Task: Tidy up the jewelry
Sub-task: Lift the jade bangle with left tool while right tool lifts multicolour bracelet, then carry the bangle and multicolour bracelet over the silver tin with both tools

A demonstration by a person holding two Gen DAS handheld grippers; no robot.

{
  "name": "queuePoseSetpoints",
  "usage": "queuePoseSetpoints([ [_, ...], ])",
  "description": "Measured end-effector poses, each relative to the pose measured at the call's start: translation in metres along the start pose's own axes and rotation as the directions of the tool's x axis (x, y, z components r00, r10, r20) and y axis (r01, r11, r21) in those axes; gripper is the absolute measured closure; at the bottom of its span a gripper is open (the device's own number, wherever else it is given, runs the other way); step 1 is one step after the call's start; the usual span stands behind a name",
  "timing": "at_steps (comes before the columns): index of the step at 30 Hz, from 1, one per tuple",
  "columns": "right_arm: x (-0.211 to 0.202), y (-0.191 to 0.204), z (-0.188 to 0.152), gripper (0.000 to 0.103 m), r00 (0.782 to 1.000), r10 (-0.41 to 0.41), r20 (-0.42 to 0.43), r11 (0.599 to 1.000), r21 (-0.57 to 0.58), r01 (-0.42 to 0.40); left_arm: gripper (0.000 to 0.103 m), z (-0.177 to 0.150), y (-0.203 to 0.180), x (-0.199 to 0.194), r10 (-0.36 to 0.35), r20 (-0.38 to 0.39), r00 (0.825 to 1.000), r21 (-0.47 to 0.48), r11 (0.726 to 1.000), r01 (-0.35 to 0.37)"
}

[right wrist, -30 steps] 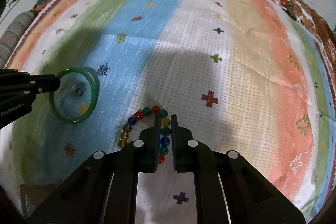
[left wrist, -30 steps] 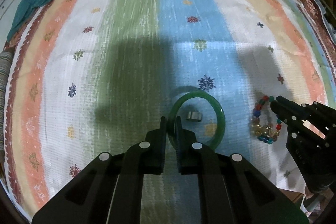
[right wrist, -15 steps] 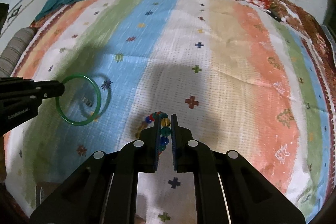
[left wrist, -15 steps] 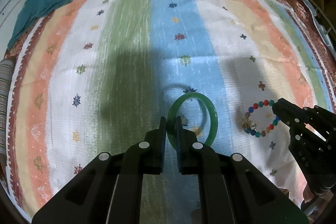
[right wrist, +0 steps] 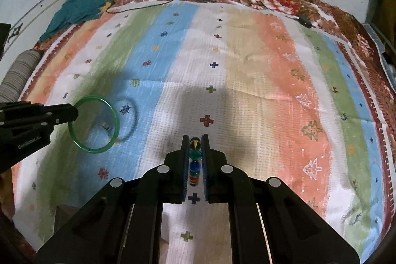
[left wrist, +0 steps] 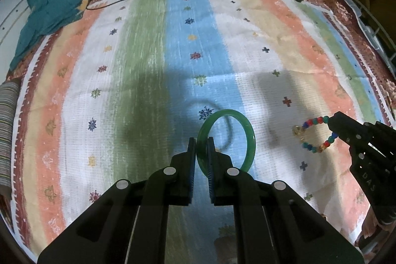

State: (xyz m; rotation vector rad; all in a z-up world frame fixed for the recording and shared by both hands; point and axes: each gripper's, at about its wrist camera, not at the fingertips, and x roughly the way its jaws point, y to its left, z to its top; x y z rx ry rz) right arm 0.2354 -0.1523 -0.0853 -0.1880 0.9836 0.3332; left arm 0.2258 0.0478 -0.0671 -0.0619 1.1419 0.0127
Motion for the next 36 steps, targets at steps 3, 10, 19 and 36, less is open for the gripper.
queuePoseSetpoints([
  [3,-0.006,-0.002,-0.003,0.093,1.0,0.011,0.009,1.0,0.015,-0.011,0.095,-0.003,-0.003,-0.005,0.01,0.01,1.0,0.009,1.0,-0.011],
  [10,-0.021,-0.002,-0.009,0.093,1.0,0.012,0.028,1.0,0.022,-0.012,0.095,-0.007,-0.012,-0.016,0.016,0.028,0.999,0.038,0.999,-0.017],
  [19,-0.037,-0.008,-0.016,0.093,0.998,0.003,0.061,0.999,0.045,-0.005,0.095,-0.015,-0.02,-0.039,-0.004,0.069,0.998,0.042,0.999,0.001],
  [36,-0.084,0.001,-0.032,0.093,0.99,0.03,0.14,0.999,0.021,-0.033,0.094,-0.043,-0.025,-0.078,-0.048,0.123,0.991,0.042,0.998,0.043],
])
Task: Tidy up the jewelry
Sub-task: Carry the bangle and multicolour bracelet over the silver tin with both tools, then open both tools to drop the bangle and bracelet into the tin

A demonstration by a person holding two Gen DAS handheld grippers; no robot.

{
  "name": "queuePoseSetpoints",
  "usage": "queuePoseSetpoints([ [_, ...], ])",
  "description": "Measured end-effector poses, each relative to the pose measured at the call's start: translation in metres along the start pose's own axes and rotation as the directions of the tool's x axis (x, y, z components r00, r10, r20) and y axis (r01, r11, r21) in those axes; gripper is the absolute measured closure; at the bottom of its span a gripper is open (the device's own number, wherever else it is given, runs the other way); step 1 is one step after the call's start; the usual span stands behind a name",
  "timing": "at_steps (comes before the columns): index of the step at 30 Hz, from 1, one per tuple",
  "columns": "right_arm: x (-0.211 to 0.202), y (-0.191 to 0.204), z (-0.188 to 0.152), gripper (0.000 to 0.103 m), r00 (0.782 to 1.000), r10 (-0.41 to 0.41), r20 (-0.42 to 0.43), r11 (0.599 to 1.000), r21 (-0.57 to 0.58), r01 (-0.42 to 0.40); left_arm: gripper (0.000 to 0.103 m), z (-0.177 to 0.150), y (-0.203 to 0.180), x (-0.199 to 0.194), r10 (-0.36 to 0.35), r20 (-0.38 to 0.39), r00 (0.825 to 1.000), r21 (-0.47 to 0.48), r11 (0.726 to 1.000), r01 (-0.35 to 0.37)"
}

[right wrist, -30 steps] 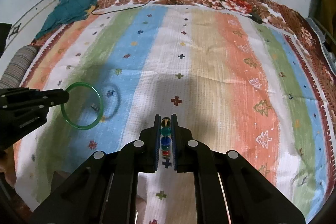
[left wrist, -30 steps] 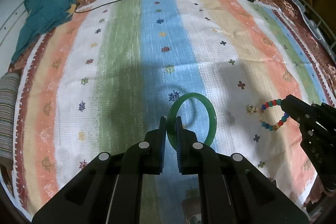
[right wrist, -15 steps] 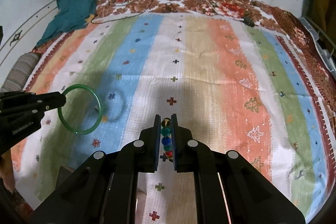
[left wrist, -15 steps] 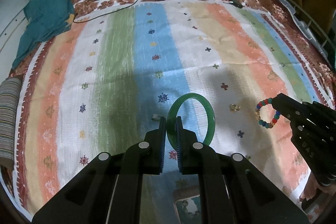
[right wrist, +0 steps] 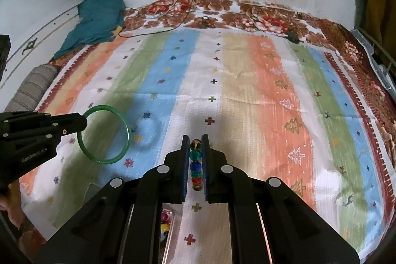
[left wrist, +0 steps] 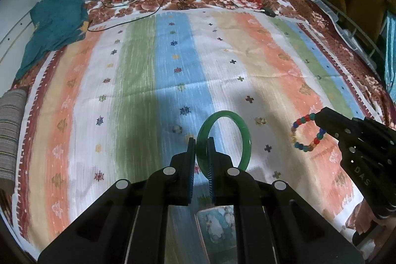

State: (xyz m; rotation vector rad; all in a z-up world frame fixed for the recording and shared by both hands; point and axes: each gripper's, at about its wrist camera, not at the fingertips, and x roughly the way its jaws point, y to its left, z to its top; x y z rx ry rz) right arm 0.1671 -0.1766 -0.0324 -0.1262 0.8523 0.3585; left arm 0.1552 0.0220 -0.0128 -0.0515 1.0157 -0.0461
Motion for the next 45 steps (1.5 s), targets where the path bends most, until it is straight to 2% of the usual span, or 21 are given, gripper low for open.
queuePoseSetpoints([
  [7,-0.021,0.01,-0.007,0.093,0.999,0.016,0.034,1.0,-0.024,-0.015,0.094,-0.011,-0.005,-0.013,-0.01,0.014,1.0,0.011,1.0,0.01],
  [15,-0.029,0.021,-0.019,0.093,0.999,0.023,0.034,0.998,-0.058,-0.021,0.094,-0.023,-0.011,-0.025,-0.027,0.024,0.999,0.02,0.999,0.027],
  [22,-0.051,0.027,-0.025,0.093,0.996,0.068,0.063,0.996,-0.056,-0.064,0.094,-0.035,-0.015,-0.038,-0.049,0.042,0.998,0.008,0.999,0.049],
  [35,-0.059,0.037,-0.047,0.093,0.994,0.101,0.037,0.993,-0.065,-0.099,0.094,-0.058,-0.023,-0.05,-0.038,0.051,0.998,0.028,0.999,0.037],
  [42,-0.057,0.047,-0.058,0.092,0.994,0.112,0.006,0.99,-0.087,-0.111,0.093,-0.069,-0.029,-0.048,-0.032,0.026,0.999,0.056,0.998,0.03],
  [43,-0.057,0.046,-0.058,0.092,0.995,0.094,0.012,0.992,-0.081,-0.093,0.092,-0.07,-0.03,-0.046,-0.033,0.016,0.999,0.058,0.998,0.033],
  [45,-0.056,0.044,-0.059,0.075,0.997,0.071,0.008,0.994,-0.08,-0.07,0.091,-0.072,-0.03,-0.044,-0.028,0.006,1.0,0.061,0.998,0.028],
])
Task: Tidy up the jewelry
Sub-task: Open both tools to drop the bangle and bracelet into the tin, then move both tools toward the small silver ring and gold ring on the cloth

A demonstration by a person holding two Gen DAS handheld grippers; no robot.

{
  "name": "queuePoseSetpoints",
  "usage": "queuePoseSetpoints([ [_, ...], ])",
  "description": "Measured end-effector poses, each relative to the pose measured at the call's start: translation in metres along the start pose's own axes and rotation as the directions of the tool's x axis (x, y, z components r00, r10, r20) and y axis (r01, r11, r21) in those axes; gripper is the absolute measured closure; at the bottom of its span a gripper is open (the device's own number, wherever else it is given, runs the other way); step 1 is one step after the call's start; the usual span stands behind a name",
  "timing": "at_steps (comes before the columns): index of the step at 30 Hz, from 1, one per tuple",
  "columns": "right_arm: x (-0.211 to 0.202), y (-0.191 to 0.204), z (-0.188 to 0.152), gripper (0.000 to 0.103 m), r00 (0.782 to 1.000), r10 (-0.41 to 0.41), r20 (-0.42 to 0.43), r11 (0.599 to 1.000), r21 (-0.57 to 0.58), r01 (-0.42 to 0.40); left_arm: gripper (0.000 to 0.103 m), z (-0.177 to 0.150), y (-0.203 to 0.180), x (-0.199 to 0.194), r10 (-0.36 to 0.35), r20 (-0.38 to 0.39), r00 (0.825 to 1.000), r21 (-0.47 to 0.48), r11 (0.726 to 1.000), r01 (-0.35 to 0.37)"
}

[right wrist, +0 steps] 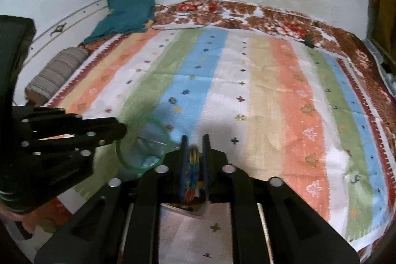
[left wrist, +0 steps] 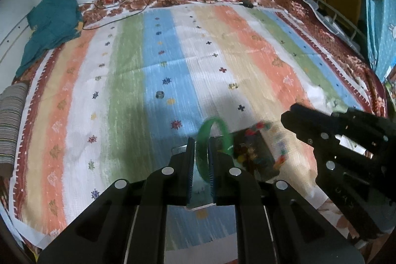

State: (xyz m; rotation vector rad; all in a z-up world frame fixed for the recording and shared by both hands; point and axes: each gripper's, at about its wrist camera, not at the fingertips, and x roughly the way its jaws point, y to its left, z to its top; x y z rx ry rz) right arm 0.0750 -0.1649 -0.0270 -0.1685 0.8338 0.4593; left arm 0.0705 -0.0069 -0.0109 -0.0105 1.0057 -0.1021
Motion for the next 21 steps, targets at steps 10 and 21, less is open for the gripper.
queuePoseSetpoints([
  [10,0.012,-0.021,0.0,0.061,0.999,-0.016,-0.037,0.999,0.051,0.018,0.065,0.008,0.02,0.003,0.036,0.003,0.999,-0.062,0.997,-0.036],
  [21,0.022,-0.039,0.007,0.052,0.999,-0.023,-0.043,0.994,0.106,0.028,0.048,0.02,0.04,0.014,0.044,-0.001,0.999,-0.123,0.991,-0.044],
])
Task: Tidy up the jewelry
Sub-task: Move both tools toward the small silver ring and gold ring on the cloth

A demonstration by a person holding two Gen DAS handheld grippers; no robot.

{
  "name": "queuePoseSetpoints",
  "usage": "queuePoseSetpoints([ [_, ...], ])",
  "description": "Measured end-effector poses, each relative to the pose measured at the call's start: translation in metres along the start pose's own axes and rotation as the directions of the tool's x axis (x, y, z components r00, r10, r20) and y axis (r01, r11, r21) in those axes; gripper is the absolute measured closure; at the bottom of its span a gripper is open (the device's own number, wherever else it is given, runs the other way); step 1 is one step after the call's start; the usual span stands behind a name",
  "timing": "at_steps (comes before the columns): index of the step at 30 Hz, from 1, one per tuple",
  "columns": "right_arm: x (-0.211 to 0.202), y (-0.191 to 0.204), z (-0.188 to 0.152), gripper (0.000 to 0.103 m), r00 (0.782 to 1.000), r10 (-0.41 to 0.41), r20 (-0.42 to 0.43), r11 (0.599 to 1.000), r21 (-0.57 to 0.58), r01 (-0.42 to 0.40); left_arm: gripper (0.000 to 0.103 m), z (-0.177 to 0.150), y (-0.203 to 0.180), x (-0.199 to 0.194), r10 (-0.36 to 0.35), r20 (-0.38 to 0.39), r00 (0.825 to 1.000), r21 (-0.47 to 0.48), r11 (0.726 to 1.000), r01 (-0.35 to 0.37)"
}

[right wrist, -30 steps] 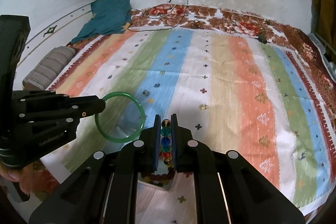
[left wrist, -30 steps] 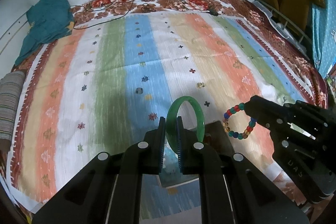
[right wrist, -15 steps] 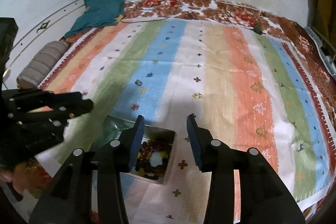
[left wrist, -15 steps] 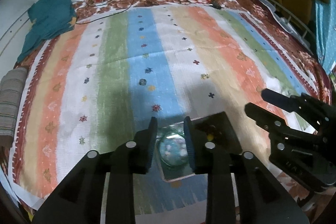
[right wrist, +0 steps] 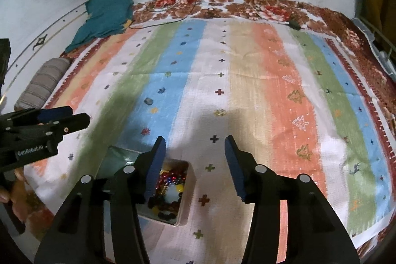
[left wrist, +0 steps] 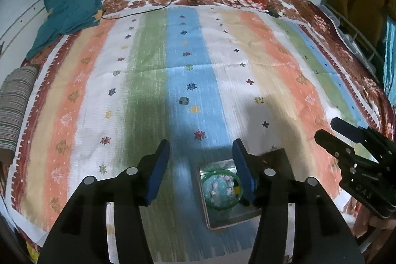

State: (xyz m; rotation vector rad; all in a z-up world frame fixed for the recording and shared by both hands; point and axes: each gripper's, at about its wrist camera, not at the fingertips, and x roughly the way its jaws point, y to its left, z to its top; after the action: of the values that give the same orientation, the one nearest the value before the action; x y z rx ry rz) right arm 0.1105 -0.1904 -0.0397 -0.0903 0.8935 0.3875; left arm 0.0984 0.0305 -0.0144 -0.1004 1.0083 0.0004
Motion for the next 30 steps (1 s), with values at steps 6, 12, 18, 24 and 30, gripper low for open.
queuePoseSetpoints([
  [6,0.005,-0.003,0.004,0.047,1.0,-0.018,-0.002,1.0,-0.008,0.018,0.039,0.009,0.0,0.007,0.021,0.009,1.0,0.011,1.0,-0.021],
  [12,0.018,-0.009,0.01,0.041,0.999,0.002,-0.032,1.0,0.003,-0.002,0.034,0.016,0.005,0.02,0.026,-0.015,1.0,-0.001,1.0,-0.026],
  [18,0.029,-0.016,0.018,0.036,0.999,0.002,-0.04,0.999,0.032,-0.001,0.034,0.022,0.012,0.033,0.05,-0.044,0.998,-0.011,0.999,-0.05],
  [24,0.047,-0.02,0.023,0.033,0.998,-0.013,-0.066,0.999,0.043,0.016,0.034,0.029,0.015,0.045,0.055,-0.062,0.997,-0.021,0.998,-0.056],
  [30,0.062,-0.022,0.025,0.033,0.995,-0.036,-0.091,0.999,0.025,0.038,0.034,0.035,0.011,0.055,0.063,-0.075,0.995,-0.007,0.998,-0.064],
])
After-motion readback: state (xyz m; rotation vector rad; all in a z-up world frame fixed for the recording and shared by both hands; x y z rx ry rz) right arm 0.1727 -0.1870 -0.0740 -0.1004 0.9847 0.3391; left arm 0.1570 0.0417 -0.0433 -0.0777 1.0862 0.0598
